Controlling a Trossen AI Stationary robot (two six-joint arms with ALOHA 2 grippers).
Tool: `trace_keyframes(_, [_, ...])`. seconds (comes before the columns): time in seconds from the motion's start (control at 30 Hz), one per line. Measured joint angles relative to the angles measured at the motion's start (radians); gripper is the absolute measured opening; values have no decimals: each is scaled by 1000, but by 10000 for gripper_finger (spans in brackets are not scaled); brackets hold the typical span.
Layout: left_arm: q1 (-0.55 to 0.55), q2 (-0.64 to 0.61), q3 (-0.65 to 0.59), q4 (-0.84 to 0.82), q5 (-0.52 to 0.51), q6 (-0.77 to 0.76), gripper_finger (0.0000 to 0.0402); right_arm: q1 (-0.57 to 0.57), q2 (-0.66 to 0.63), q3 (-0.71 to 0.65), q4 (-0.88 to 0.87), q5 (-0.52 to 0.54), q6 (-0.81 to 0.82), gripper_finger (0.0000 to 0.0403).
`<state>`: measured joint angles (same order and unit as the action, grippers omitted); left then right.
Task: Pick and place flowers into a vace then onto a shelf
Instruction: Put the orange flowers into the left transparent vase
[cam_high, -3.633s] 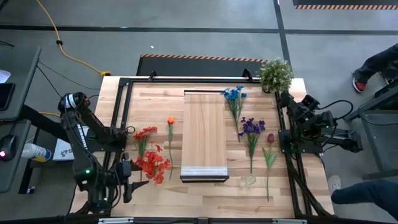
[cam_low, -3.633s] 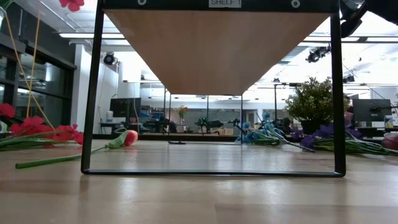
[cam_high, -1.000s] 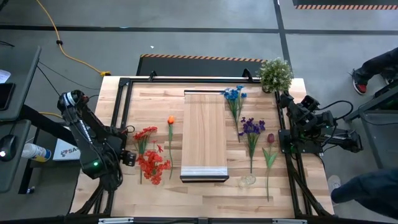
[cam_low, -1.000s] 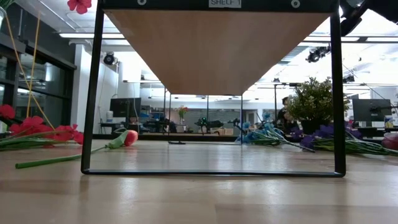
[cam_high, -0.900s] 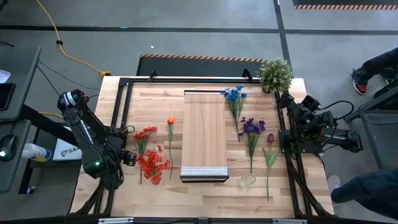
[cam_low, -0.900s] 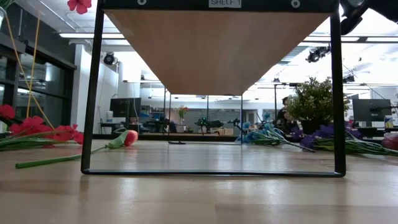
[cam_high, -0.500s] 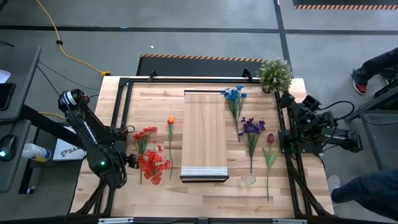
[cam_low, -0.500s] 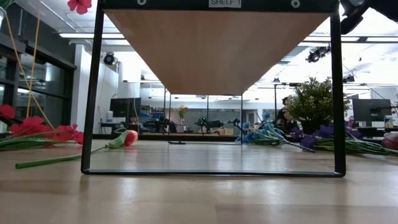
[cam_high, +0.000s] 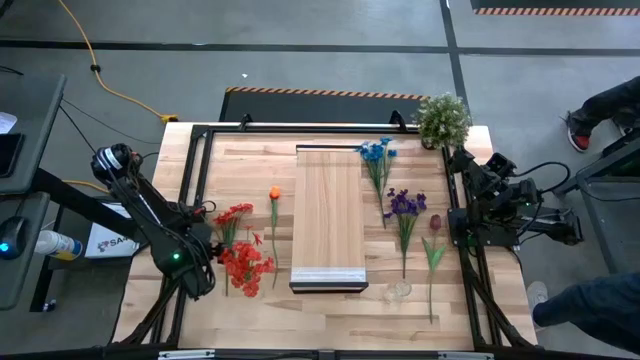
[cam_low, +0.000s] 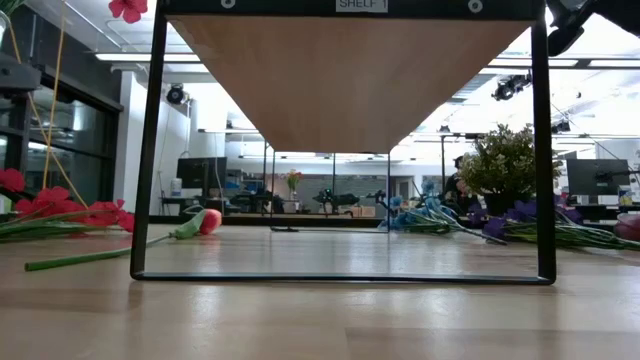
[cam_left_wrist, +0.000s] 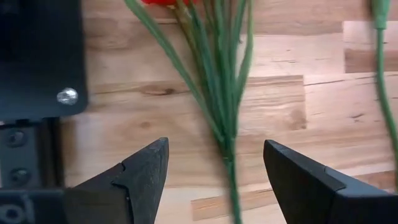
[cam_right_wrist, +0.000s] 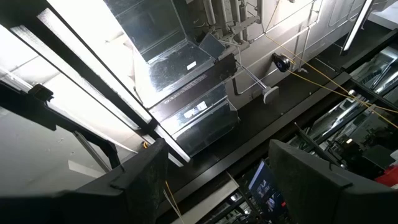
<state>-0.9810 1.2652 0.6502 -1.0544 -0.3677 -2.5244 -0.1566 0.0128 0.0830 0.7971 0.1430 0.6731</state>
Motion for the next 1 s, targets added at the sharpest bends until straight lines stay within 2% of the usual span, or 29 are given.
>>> trace_keyframes(0.5, [40, 15, -4, 65, 25, 14, 296, 0, 0, 0, 1, 0, 0, 269])
trace_keyframes(0.7, [40, 16, -75, 202, 39, 14, 294, 0, 0, 0, 2, 0, 0, 266])
trace_keyframes(1.0, [40, 14, -121, 267, 24, 60, 294, 0, 0, 0, 2, 0, 0, 266])
